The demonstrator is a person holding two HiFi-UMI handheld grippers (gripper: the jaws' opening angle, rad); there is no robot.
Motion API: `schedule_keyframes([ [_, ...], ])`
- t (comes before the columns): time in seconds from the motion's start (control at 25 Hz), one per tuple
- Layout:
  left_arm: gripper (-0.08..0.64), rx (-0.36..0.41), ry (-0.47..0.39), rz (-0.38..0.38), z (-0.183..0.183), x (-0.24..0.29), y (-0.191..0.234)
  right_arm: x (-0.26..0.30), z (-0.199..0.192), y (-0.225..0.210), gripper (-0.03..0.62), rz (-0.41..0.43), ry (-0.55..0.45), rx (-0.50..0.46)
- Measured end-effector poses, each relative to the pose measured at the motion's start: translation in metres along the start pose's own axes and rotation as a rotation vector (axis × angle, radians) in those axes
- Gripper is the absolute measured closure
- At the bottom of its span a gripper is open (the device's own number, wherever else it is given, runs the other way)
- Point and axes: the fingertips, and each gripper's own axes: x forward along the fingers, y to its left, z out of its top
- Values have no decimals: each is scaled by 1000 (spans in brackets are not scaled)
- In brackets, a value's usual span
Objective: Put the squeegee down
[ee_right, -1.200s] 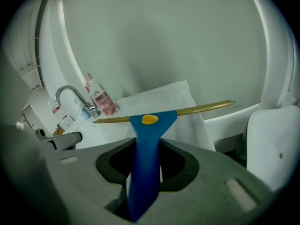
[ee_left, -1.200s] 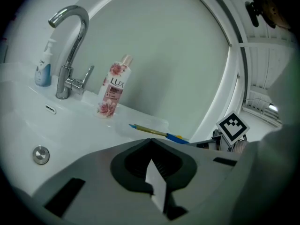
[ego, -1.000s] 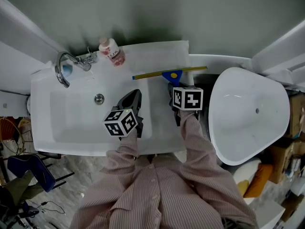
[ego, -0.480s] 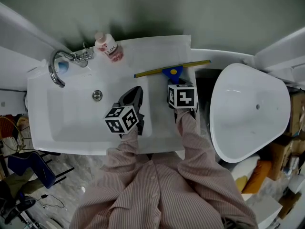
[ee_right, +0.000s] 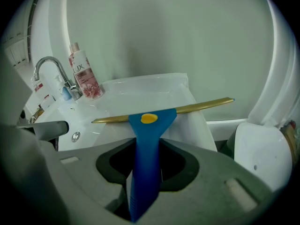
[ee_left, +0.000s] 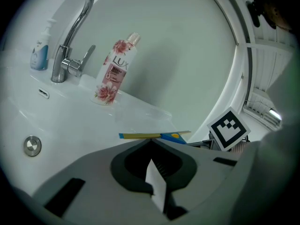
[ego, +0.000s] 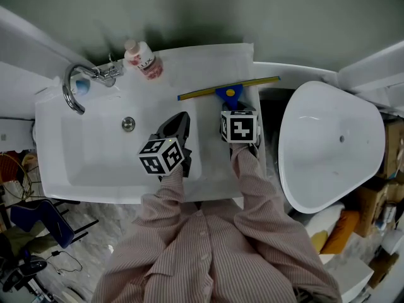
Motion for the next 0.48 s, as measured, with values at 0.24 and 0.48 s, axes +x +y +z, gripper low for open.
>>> schedule_keyframes([
  [0.24, 558, -3, -3, -2, 0, -2, -1, 2, 0, 3, 466, 2, -13, -19],
  [0.48, 558, -2, 1, -14, -2, -3, -5, 2, 2, 3, 431, -24, -23, -21],
])
